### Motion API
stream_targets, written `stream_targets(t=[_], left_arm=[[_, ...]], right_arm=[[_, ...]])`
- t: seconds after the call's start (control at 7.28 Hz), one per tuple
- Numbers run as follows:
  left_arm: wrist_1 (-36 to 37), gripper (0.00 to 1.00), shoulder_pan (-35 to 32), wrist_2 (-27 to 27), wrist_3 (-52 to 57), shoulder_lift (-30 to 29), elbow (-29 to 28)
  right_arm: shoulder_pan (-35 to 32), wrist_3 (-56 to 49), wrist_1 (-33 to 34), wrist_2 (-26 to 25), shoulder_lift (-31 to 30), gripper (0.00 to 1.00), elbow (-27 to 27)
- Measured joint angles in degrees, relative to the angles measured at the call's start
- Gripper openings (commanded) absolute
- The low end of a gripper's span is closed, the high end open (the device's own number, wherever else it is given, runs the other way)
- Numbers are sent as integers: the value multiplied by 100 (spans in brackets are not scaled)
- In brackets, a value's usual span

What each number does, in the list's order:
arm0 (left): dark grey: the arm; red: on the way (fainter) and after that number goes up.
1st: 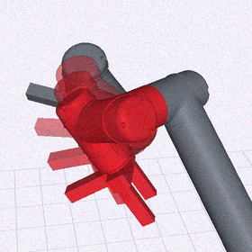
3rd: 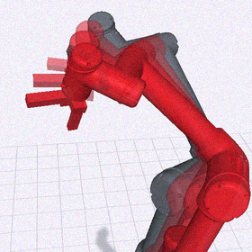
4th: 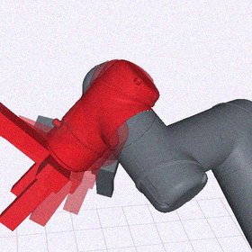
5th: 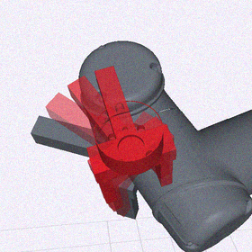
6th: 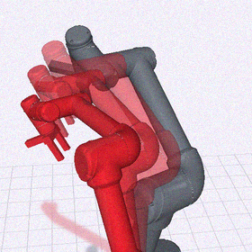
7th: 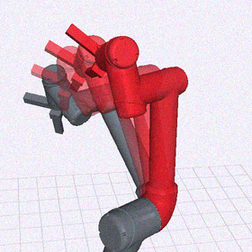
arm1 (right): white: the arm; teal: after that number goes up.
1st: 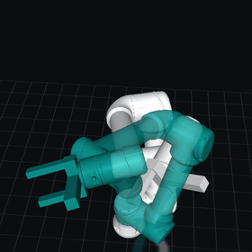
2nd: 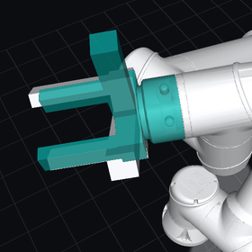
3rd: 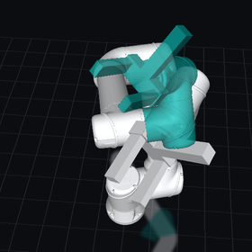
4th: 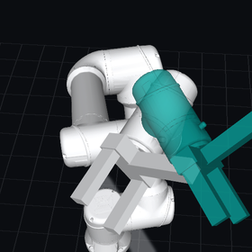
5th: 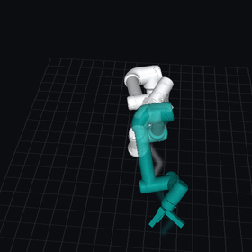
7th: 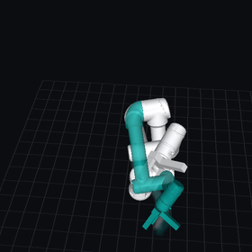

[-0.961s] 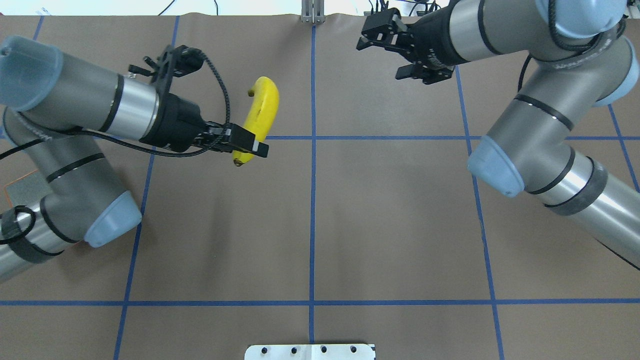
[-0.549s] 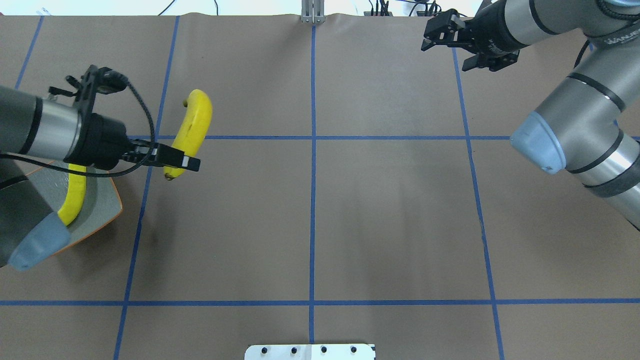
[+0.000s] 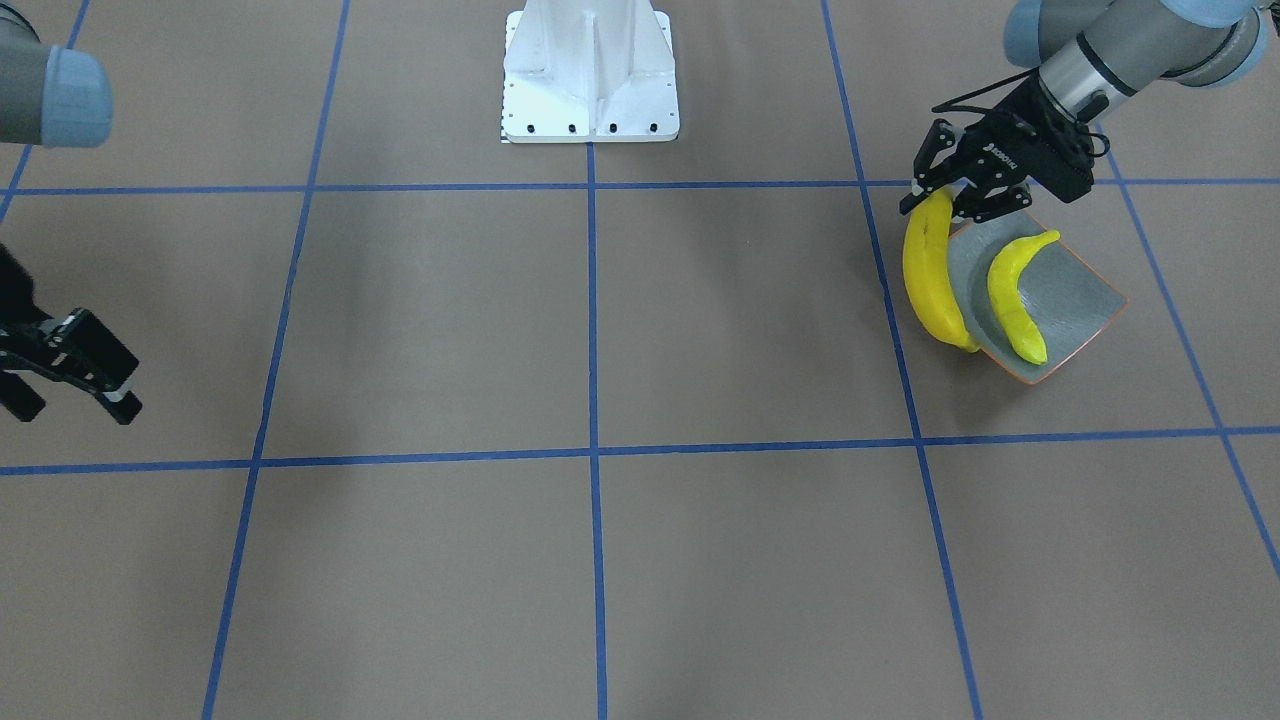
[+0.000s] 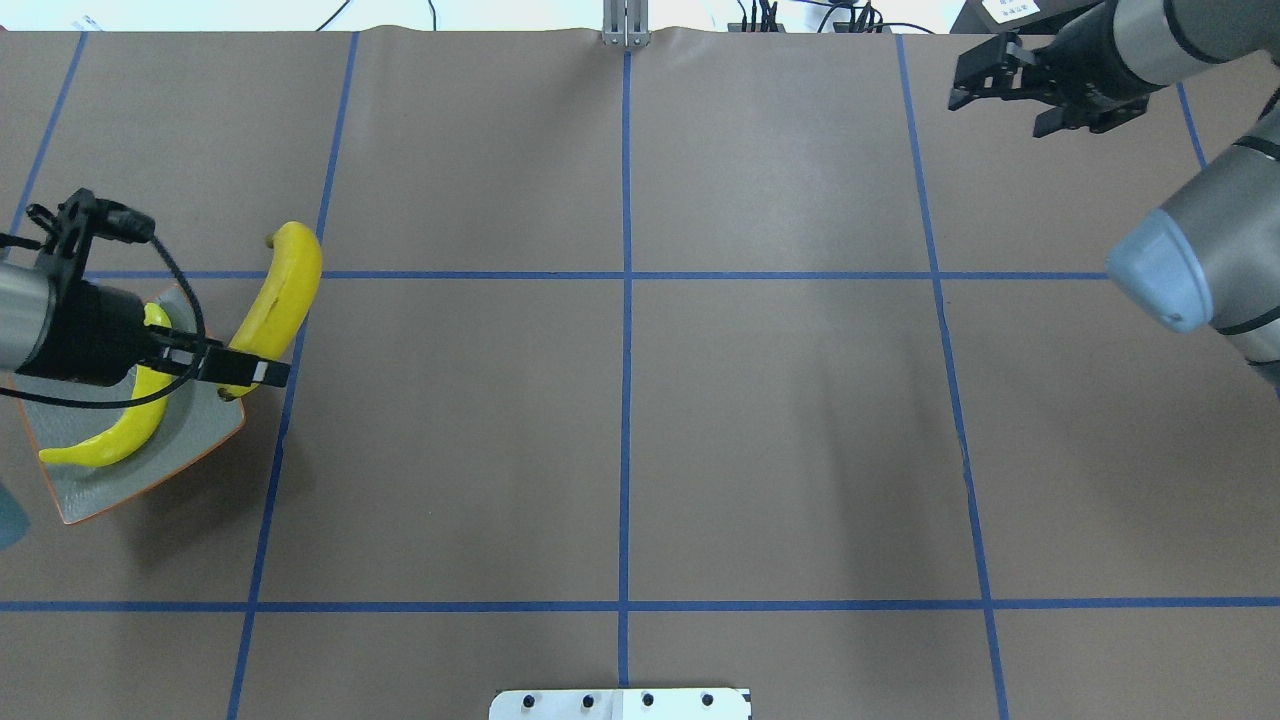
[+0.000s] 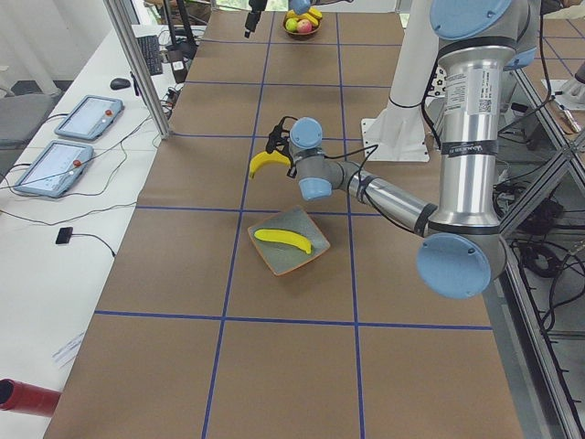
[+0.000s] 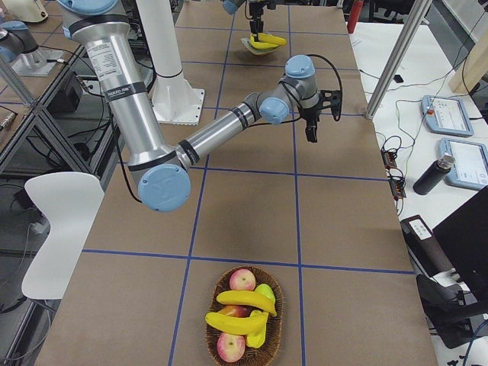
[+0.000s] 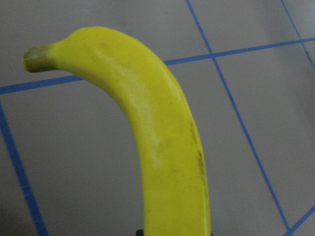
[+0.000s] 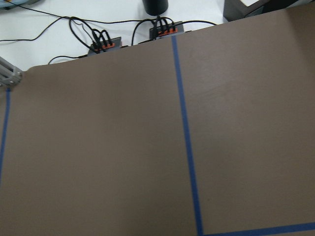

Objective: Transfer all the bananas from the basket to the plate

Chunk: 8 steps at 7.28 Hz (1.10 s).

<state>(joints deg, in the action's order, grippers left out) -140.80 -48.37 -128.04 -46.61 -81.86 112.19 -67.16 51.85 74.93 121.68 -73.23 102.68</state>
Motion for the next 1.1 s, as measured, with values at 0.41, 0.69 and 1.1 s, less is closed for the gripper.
stream_targets(t=[0.41, 0.69, 1.1], left_arm=[[4, 40, 35, 321, 1072, 821, -33], [15, 91, 98, 357, 1325, 910, -173], [12, 100, 163, 882, 1663, 864, -348]], right_arm=[[-855, -1548, -4, 510, -231, 100, -599], [-1224, -2165, -6, 700, -238, 100, -946], [-1341, -2331, -21, 765, -207, 100, -1132]])
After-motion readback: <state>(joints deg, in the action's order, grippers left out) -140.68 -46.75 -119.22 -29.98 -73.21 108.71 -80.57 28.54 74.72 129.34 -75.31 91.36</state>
